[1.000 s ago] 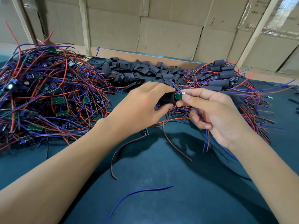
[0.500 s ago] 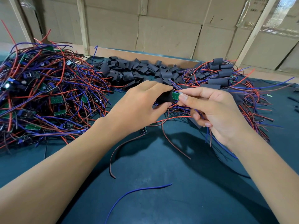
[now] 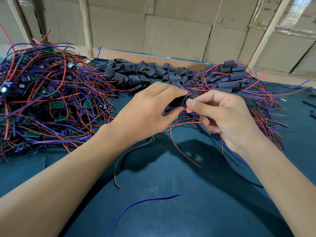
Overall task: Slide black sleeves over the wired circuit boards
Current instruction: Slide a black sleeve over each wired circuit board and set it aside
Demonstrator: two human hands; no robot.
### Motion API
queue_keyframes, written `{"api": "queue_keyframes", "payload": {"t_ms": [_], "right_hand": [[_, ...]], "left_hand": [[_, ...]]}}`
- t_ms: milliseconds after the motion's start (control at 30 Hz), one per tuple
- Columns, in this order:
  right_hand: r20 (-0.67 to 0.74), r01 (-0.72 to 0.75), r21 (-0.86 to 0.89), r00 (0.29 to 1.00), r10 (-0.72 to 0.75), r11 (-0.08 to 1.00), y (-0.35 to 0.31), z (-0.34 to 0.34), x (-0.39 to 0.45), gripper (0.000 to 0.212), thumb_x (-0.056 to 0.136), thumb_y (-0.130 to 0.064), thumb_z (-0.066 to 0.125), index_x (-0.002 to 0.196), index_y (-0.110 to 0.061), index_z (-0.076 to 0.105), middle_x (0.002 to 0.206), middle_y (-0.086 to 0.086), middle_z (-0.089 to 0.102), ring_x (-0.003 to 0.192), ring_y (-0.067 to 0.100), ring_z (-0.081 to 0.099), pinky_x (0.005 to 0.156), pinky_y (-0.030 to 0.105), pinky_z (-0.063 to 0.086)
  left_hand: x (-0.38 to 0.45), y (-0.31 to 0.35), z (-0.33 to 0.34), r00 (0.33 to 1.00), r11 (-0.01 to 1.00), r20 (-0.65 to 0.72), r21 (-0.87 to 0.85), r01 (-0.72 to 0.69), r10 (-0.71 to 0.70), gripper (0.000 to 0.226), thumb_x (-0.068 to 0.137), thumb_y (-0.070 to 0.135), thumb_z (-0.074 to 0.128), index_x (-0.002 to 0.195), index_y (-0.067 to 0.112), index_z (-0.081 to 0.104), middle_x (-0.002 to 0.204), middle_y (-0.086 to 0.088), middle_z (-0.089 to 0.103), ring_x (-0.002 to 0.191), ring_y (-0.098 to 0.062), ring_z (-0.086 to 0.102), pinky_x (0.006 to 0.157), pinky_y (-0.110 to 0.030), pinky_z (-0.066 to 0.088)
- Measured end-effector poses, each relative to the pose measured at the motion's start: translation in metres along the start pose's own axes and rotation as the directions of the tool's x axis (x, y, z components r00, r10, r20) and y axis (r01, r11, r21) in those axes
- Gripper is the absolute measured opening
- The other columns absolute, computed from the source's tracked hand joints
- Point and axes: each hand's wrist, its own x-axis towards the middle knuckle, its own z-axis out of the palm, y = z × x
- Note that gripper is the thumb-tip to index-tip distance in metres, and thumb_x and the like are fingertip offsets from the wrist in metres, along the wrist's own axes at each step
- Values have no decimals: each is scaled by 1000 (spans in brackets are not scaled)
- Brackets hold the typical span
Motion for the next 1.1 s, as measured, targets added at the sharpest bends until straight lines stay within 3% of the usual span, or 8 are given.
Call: {"api": "queue_keyframes", "payload": {"t_ms": [200,367,467,667,833,900,1000,1100], "right_hand": [[-64,29,-60,997,-33,998,2,0,0,30,68,-46,84,86,-22,80,68,3,65,46,12,41,38,17,24],[-79,160,-215,980,-181,963,5,1,-1,27,79,-52,76,87,-27,80,49,0,52,44,14,40,43,13,29],[-83,200,-253,970,-227,947,5,2,-2,21,78,-51,78,86,-32,80,50,-10,57,43,7,42,45,12,33],[-66,252,-327,955,-288,911,5,7,-4,12,78,-53,75,84,-43,78,54,-11,58,52,11,45,54,22,40],[-100,288,-343,935,-339,894,8,8,-6,5,79,-39,81,80,-35,77,58,-10,62,49,6,42,51,15,35],[-173,306,-418,897,-406,855,7,6,-5,5,81,-34,80,80,-31,76,61,-1,64,51,6,43,53,18,34],[-282,329,-580,777,-563,745,1,-9,-2,4,87,-33,76,86,-32,72,73,-13,68,57,5,51,62,22,40],[-426,285,-593,683,-594,753,-3,-25,4,14,89,-34,72,103,-33,66,85,-16,69,62,9,55,69,35,49]], "left_hand": [[1,0,0,999,999,-2,29,-42,42,29,91,11,73,117,-1,70,112,-11,71,100,-32,66,89,-43,53],[3,-2,0,998,997,2,42,-64,64,27,91,10,73,116,-1,70,112,-10,71,99,-32,66,89,-43,53],[3,-3,1,996,995,-3,53,-85,85,27,91,10,72,115,-1,70,113,-11,71,99,-33,66,89,-43,53],[3,-2,3,997,994,-2,76,-81,81,30,89,7,74,117,-1,69,115,-10,70,103,-33,65,91,-41,53],[4,1,1,998,995,33,81,-64,62,33,93,16,71,124,4,67,119,-7,68,107,-30,62,92,-41,51],[3,1,0,997,997,75,60,-38,34,42,98,28,65,135,8,60,128,-5,63,115,-27,58,99,-39,48],[1,-2,-4,986,997,152,41,59,-65,56,100,39,59,147,11,45,140,-7,49,129,-26,46,110,-35,39],[6,-9,-12,980,979,188,203,22,-62,39,98,36,59,128,11,58,116,-7,55,110,-28,49,97,-35,44]]}}
